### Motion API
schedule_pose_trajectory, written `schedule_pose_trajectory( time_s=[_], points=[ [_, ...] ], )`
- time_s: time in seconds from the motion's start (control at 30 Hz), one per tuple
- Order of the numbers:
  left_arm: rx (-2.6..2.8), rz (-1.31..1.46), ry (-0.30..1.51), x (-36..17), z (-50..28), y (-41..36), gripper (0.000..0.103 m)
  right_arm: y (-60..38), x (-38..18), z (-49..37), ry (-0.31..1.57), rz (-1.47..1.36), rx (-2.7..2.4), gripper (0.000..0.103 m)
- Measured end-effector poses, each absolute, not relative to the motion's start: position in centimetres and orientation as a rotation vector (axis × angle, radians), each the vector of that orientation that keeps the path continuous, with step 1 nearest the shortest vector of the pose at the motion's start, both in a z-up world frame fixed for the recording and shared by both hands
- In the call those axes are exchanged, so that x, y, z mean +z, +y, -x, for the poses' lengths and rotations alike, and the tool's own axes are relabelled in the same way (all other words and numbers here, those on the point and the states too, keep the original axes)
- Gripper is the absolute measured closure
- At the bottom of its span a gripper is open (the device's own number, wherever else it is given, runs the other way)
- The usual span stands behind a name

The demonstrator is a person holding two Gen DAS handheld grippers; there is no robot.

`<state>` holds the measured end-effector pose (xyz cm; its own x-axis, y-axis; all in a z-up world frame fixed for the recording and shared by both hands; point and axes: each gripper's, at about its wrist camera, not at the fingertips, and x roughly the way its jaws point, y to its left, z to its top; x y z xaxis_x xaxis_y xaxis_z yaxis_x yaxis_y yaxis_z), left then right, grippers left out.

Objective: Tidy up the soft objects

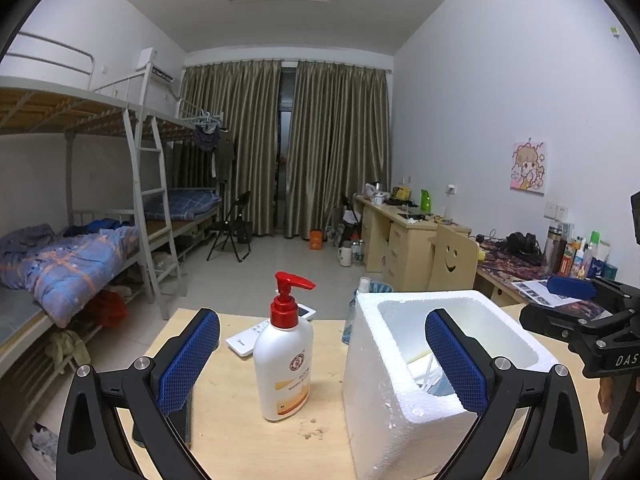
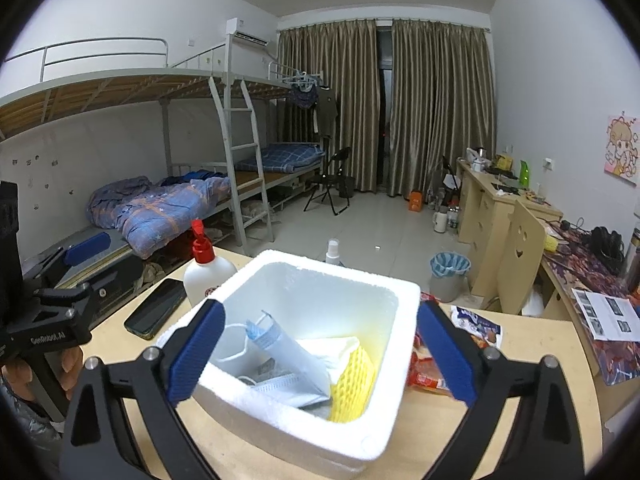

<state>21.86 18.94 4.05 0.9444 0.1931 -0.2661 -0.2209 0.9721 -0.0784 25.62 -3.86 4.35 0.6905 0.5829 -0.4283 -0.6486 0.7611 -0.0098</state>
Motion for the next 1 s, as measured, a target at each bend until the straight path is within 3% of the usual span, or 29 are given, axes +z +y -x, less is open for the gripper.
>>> schedule_pose_trajectory(
  time_s=[1.0],
  points=[
    [0.191,0.062,0.159,9.4,-13.0,13.0,0.0,-10.4,8.3,-16.3,0.225,0.05,0.618,0.0]
  ],
)
